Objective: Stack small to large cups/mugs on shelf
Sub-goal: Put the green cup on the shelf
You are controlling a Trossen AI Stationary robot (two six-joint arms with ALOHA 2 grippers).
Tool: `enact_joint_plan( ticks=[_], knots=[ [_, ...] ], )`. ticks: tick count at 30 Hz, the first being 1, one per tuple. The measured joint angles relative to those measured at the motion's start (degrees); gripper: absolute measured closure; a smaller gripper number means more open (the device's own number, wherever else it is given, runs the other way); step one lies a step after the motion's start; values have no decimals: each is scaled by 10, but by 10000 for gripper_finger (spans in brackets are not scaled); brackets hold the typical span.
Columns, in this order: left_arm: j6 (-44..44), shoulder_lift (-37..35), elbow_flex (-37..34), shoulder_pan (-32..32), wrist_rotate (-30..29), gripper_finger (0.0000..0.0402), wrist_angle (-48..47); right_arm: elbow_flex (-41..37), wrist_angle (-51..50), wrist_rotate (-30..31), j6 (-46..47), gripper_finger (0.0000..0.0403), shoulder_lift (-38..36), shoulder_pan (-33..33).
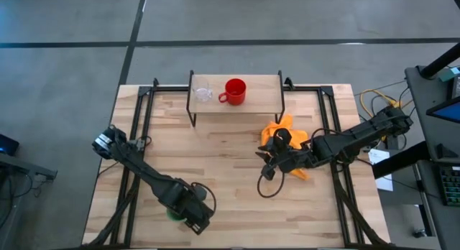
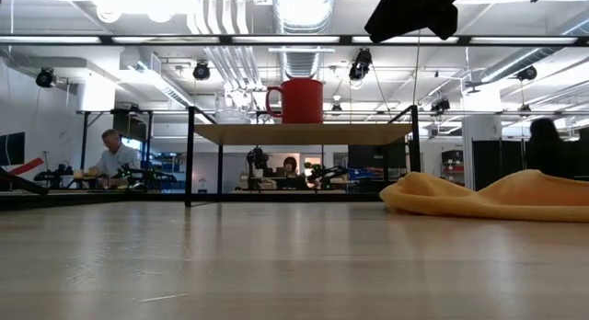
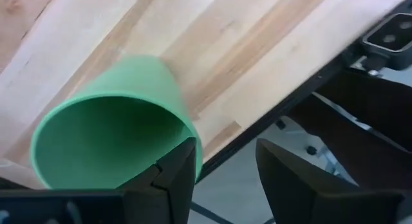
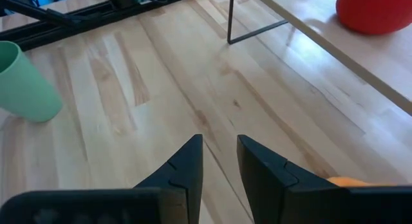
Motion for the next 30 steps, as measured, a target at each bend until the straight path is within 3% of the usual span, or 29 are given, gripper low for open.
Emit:
enact_joint_plan(
  ticks=[16, 20, 25, 30],
  knots=[
    [14, 32, -3, -2, -19, 257, -15, 0, 0, 0, 0, 312, 0, 0],
    [40, 33, -9, -2, -19, 293, -15, 0, 0, 0, -3, 312, 0, 0],
    [93, 32, -34, 0, -18, 385, -17, 0, 0, 0, -5, 312, 0, 0],
    [182, 30, -37, 29, -18, 396, -20, 0, -1, -2, -19, 312, -1, 0]
  ],
)
